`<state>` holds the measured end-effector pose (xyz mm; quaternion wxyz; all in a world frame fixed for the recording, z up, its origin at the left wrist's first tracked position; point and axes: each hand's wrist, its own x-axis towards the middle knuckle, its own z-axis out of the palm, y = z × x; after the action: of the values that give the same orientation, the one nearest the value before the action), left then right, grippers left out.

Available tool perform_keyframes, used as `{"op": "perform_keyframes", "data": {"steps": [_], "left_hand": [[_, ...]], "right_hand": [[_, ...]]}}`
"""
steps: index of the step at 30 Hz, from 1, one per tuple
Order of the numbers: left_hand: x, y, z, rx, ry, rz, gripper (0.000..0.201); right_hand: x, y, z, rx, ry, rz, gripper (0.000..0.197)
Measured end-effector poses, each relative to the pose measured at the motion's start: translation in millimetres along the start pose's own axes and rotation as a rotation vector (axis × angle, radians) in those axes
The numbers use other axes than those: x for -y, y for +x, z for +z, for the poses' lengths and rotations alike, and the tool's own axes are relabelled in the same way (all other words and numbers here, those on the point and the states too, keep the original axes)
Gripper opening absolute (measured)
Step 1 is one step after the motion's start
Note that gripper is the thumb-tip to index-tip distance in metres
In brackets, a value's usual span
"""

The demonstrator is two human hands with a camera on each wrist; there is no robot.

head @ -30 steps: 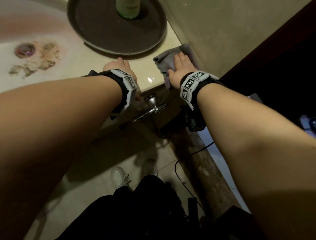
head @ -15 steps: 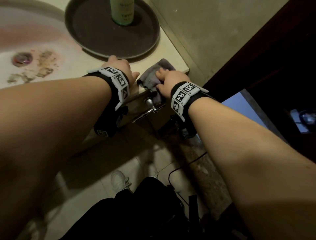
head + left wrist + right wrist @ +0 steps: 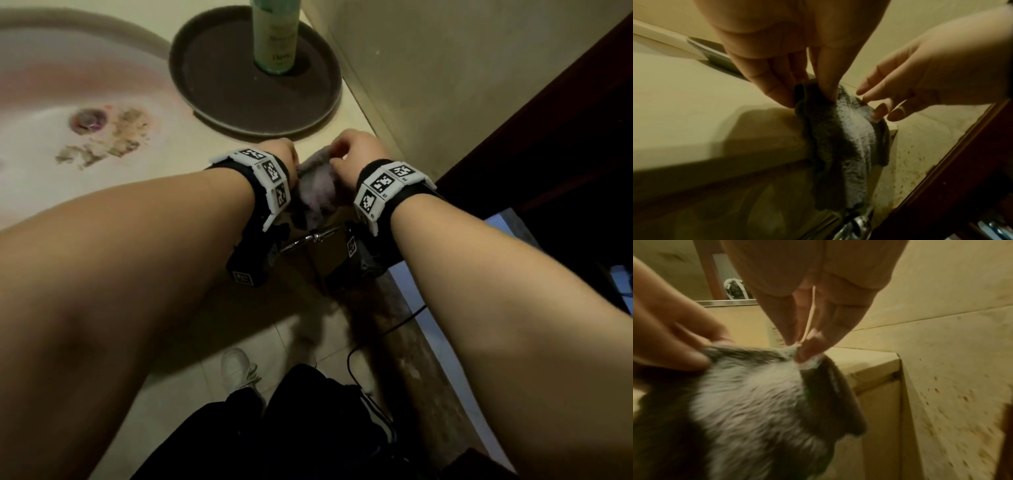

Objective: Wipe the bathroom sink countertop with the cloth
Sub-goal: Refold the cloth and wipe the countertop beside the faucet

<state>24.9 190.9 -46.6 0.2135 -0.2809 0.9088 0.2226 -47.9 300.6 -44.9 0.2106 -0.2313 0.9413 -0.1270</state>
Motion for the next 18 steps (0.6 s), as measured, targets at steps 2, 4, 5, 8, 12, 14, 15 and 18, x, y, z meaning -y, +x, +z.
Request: {"op": "perform_keyframes", "data": {"steps": [2,4,5,8,12,14,15,18], "left_hand": [[-0.7,-7.3,-7.1,-0.016,-0.07,0.027,0.029],[3.7,-14.7,-13.1,-0.057,-0.114,0.06,0.023],[6.6,-19.9,-17.9,-0.079,-0.121,0.069,0.017],[21.0,-35.6,-33.2,-0.138,-0.143,0.055,0.014],[45.8,-63.1,-50.5,-0.244,-0.245,-0.022,0.015],[63.1,-76.8,-54.1,-0.3,-0.301,-0.075,0.015],[72.3,-84.6,-55.0,-0.336,-0.333,-0.106,0.015],[101.7,-112.9,-57.2,-0.463,-0.429,-0.205,0.016]], "right_hand": [[-4.0,4.3,-2.2,-0.074,0.072,-0.014,0.039],[-3.5,7.0,-5.1,0.004,0.105,-0.071,0.045],[-1.0,8.5,-7.7,0.054,0.097,-0.108,0.043],[14.4,12.0,-15.2,0.101,0.039,-0.193,0.028],[52.5,7.3,-19.1,0.144,0.085,-0.3,0.023],[74.8,3.8,-18.6,0.164,0.093,-0.37,0.023],[86.0,1.6,-16.8,0.174,0.087,-0.403,0.022],[122.1,-7.7,-7.6,0.199,0.089,-0.509,0.018]]}}
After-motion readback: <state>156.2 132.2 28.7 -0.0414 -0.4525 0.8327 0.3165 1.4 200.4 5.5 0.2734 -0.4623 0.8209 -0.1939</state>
